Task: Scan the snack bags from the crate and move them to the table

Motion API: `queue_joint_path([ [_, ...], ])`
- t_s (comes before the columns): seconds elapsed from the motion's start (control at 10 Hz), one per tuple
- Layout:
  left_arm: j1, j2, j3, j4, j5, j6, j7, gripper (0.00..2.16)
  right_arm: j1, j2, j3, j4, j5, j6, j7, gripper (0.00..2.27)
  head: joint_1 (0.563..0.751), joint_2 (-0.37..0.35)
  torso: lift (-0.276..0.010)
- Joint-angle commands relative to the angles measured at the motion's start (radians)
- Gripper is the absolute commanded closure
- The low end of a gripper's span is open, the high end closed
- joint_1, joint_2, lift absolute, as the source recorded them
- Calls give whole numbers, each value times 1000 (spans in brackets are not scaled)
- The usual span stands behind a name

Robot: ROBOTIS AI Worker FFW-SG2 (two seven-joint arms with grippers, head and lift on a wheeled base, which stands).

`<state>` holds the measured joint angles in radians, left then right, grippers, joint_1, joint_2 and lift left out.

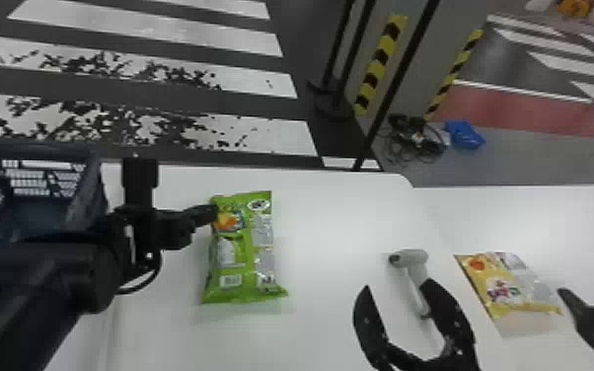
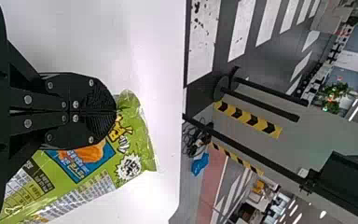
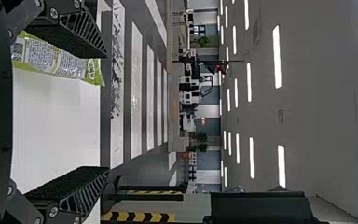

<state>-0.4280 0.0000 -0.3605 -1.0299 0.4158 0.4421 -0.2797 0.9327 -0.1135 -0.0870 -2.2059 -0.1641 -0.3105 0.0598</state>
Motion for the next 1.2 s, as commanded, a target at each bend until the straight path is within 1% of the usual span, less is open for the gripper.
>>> queue_joint_path([
  [0.0,11,-3,-38,2,3,-4,1,1946,0,0,1,-2,0,0,0,144,695,-326,-95],
  [0.2,17,-3,-95,2,9,-4,-1,1946,2,0,1,-2,-2,0,0,144,695,-346,-95],
  [0.3,15,-3,-121,5,5,-7,1,1946,2,0,3,-2,-2,-3,0,144,695,-350,-95],
  [0.6,18,-3,-160,8,12,-16,-3,1946,5,0,3,-2,-6,-18,0,144,695,-350,-95],
  [0.8,20,-3,-209,8,12,-16,-1,1946,6,2,4,-2,-6,-21,0,144,695,-350,-95],
  [1.1,32,-3,-230,2,15,-16,-4,1946,9,5,7,-3,-6,-28,0,144,695,-350,-95],
])
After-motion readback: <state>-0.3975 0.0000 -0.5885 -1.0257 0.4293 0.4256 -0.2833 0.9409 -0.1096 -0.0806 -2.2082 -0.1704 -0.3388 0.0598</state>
